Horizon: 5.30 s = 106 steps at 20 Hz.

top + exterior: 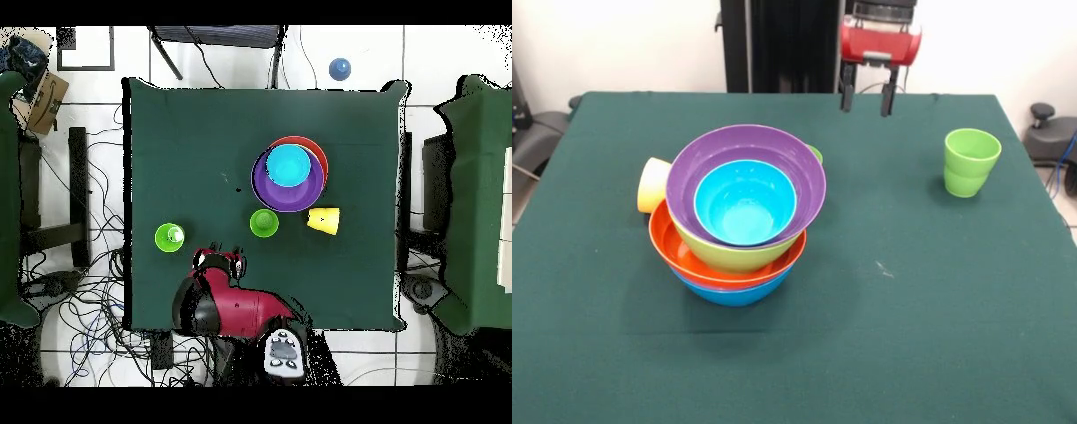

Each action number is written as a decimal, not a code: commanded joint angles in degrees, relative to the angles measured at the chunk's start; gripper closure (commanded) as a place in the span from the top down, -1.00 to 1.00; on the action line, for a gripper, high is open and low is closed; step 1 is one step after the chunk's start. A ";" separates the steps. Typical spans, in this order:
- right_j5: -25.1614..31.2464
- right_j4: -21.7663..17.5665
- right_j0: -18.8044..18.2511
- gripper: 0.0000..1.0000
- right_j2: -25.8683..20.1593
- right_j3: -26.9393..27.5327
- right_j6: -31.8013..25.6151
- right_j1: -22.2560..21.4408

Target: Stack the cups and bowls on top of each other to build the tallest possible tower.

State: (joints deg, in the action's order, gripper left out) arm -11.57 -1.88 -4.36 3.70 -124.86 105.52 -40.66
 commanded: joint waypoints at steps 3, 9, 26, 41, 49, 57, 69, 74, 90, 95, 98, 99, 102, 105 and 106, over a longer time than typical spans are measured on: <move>-2.33 0.11 2.75 1.00 -4.82 -1.41 11.37 5.05; 5.78 3.84 6.27 1.00 -3.18 -3.44 11.68 -3.32; 10.80 6.14 7.67 1.00 -5.56 -4.01 14.68 -9.84; 4.46 7.86 13.04 1.00 -1.99 -1.15 19.62 -3.72; 1.10 5.47 10.82 1.00 -3.18 -0.67 20.18 -0.88; -3.24 4.73 9.20 1.00 -4.24 -0.05 20.29 2.77; -2.25 4.92 9.14 1.00 -5.03 -0.73 19.57 1.21; -2.81 6.20 10.39 1.00 -5.09 -0.84 20.73 1.59; -6.69 11.03 14.06 1.00 -5.39 3.28 23.71 6.81; -8.41 11.25 14.02 1.00 -5.87 4.60 24.21 8.97; -8.87 11.54 14.40 1.00 -5.86 5.06 24.59 9.61; -8.80 11.78 14.51 1.00 -5.82 5.24 24.73 9.67; -8.75 11.97 14.86 1.00 -5.55 5.70 25.00 9.87; -9.19 11.68 14.88 1.00 -5.56 6.34 25.50 10.60; -9.28 11.62 14.91 1.00 -5.59 6.44 25.66 10.72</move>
State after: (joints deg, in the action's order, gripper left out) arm -18.30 6.72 9.55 3.19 -124.26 120.11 -32.48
